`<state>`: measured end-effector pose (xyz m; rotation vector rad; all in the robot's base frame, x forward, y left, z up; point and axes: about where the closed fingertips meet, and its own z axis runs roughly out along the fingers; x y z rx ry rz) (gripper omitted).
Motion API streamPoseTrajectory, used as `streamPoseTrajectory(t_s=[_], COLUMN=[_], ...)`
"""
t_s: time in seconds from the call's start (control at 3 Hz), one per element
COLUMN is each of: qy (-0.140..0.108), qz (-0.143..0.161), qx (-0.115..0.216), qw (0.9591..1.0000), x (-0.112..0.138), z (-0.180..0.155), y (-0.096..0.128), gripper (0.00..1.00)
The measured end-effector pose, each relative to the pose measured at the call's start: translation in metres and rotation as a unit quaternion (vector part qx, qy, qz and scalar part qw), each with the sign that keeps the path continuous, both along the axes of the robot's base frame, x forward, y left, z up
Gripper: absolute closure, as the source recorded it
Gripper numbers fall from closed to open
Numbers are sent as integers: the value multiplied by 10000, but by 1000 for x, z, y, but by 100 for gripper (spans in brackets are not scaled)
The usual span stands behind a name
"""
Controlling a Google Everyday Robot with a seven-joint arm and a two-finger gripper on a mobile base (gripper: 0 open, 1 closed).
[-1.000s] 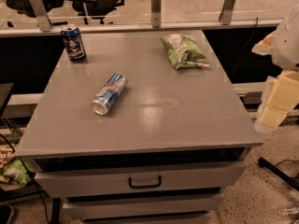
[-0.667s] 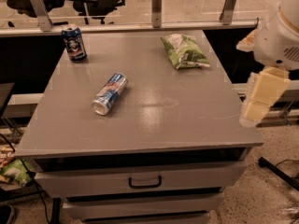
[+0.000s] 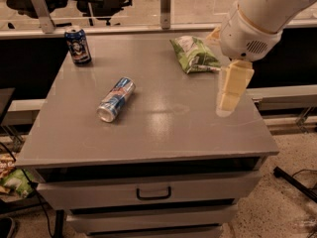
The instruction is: Place redbull can upright
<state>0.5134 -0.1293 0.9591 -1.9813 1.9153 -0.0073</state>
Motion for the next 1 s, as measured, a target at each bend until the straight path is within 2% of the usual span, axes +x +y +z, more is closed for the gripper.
streamPoseTrajectory(t_s=[0.33,0.67,1.0], qy=[9,60,120], qz=[638,1257,1872], qx=[24,-101,-254], qw=[9980,9920,9819], x=[26,51,69], z=[-9,-24,-40], y=[40,82,123], gripper=[0,0,0])
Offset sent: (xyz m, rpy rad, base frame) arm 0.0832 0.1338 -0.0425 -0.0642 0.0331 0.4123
